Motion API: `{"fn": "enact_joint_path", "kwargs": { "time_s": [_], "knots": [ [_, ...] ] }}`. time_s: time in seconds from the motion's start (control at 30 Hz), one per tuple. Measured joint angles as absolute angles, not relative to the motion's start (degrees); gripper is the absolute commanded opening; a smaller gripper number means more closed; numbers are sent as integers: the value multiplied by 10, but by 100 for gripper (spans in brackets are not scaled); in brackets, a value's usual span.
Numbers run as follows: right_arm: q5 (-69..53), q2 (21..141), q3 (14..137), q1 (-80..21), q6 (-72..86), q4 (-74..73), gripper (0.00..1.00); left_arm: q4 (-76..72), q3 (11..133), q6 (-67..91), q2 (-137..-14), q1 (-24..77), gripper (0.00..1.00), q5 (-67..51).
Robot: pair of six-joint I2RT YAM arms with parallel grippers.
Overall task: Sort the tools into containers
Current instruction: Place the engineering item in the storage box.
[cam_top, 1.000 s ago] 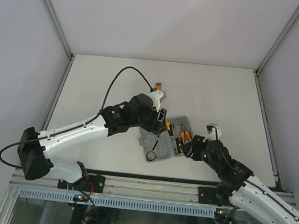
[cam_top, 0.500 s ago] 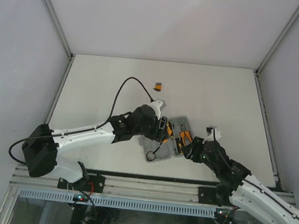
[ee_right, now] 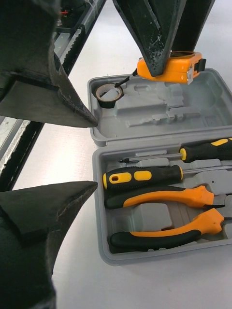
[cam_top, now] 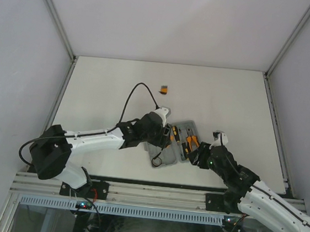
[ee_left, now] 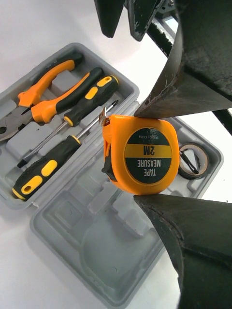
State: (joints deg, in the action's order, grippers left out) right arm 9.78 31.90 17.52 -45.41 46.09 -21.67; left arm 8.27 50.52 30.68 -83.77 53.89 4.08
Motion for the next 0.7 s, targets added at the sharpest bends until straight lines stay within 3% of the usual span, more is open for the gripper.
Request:
{"fn": "enact_joint_path", "kwargs": {
  "time_s": [0.7],
  "knots": [
    [79,324,169,-454,461,-212,48,111,507,96,-872,523,0,88]
  ]
}}
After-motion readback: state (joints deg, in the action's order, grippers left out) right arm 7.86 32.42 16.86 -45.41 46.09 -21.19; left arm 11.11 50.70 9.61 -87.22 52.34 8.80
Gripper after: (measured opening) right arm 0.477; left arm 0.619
